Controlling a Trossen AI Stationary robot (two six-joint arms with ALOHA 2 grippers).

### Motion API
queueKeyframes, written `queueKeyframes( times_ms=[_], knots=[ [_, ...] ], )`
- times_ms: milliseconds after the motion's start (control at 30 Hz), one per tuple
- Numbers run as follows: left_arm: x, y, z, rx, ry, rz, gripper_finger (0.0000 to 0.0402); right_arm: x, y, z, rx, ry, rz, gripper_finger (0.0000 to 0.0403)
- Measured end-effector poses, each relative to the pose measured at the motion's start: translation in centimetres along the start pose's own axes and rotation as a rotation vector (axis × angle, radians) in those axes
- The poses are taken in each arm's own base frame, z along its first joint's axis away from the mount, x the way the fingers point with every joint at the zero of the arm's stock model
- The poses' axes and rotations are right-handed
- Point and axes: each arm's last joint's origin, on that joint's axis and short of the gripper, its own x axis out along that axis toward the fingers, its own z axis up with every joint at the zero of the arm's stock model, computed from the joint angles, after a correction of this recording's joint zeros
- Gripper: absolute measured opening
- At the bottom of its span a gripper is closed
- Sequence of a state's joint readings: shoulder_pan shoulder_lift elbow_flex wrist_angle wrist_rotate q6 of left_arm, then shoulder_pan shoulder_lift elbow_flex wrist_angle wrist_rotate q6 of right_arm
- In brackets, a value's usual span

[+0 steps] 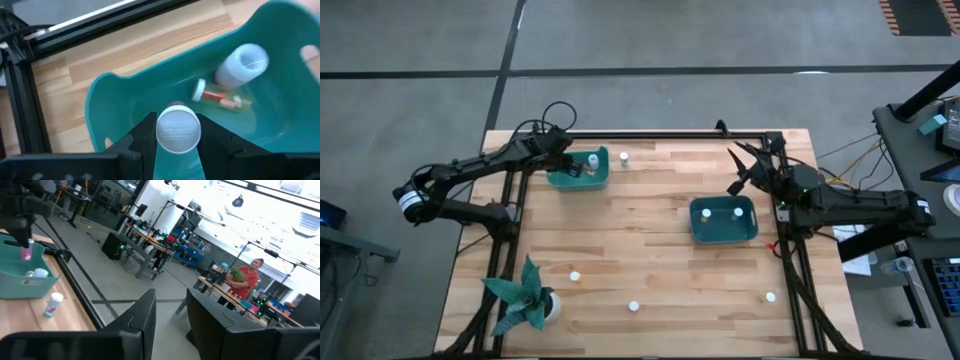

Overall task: Pick and place medicine bottles into bin by pill shape (circle, oval)
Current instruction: Put the pink capsule bottle into the green bin

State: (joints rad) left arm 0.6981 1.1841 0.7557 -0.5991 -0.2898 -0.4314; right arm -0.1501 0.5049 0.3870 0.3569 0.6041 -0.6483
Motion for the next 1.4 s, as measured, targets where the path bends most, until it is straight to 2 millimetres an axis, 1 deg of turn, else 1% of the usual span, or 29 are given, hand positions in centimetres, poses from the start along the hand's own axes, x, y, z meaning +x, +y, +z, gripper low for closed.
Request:
queueKeyframes(
  times_ms=[200, 333, 567, 900, 1100, 1233, 1400],
  knots=[
    [1.2, -0.2, 0.0, 0.039, -0.007, 0.008, 0.0098, 0.2, -0.3, -0.3, -0.003, 0.018, -0.027, 0.01],
    [2.1, -0.4, -0.1, 0.054, 0.018, 0.021, 0.0098, 0.3, -0.5, -0.4, -0.002, 0.027, -0.036, 0.01],
    [3.2, -0.5, -0.3, 0.089, 0.045, 0.09, 0.0098, 0.3, -0.5, -0.4, -0.002, 0.03, -0.035, 0.01],
    [4.2, -0.6, -0.5, 0.103, 0.074, 0.115, 0.0098, 0.3, -0.4, -0.5, 0.001, 0.033, -0.033, 0.01],
    [4.3, -0.6, -0.4, 0.098, 0.057, 0.123, 0.0098, 0.3, -0.4, -0.5, 0.002, 0.037, -0.03, 0.01],
    [4.2, -0.6, -0.3, 0.096, 0.053, 0.122, 0.0111, 0.3, -0.4, -0.6, 0.004, 0.041, -0.027, 0.01],
    [4.2, -0.6, -0.3, 0.096, 0.054, 0.122, 0.0147, 0.3, -0.3, -0.6, 0.008, 0.046, -0.023, 0.01]
  ],
)
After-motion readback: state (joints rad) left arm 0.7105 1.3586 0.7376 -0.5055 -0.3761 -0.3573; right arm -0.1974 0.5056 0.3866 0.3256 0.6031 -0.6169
